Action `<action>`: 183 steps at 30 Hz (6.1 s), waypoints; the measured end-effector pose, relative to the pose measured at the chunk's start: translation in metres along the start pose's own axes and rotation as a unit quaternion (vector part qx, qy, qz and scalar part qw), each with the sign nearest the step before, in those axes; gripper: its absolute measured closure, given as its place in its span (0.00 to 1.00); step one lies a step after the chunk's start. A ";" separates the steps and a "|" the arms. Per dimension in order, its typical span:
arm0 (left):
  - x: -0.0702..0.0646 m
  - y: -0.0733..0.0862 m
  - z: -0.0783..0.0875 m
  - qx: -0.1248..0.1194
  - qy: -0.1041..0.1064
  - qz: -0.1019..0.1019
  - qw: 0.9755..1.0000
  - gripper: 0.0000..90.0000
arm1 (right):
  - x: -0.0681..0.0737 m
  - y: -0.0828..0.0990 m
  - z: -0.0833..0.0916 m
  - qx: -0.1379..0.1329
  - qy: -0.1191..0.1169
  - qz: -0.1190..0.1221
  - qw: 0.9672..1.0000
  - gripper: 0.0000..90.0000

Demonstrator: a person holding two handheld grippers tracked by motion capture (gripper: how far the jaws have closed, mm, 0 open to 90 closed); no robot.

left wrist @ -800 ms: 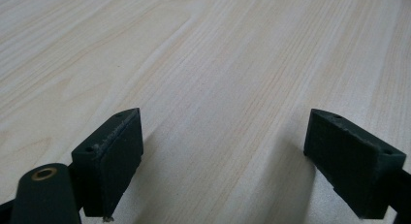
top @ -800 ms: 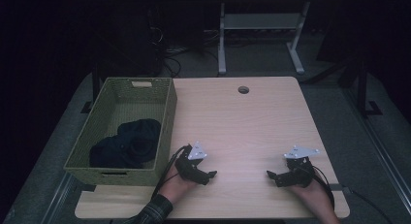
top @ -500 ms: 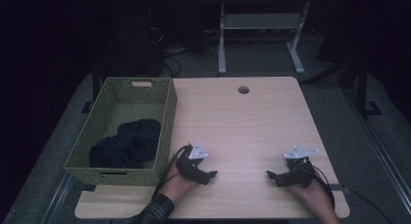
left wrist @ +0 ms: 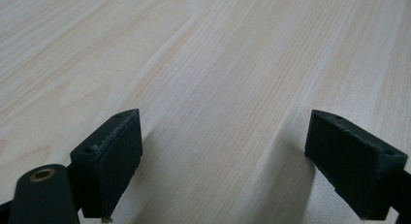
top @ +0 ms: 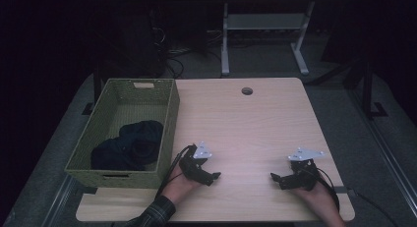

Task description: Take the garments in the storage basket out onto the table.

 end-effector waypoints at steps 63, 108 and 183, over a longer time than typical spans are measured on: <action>0.002 -0.030 0.042 -0.031 0.038 0.001 0.999 0.15 | 0.000 0.000 0.000 0.000 0.004 -0.001 1.000 0.02; 0.011 -0.060 0.080 -0.065 0.049 -0.006 0.997 0.15 | 0.000 0.000 0.000 -0.001 0.003 -0.002 1.000 0.02; 0.104 -0.026 0.166 -0.049 -0.023 0.040 0.998 0.16 | 0.000 0.000 0.000 -0.002 0.004 0.001 1.000 0.02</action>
Point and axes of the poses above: each handheld gripper's, and its own axes: z roughly backward along the jaws, y roughly out of its underside, x roughly to its left, the point moved 7 cm from there along -z, roughly forward along the jaws, and after that the axes turned 10 degrees about x, right-handed, at the moved point
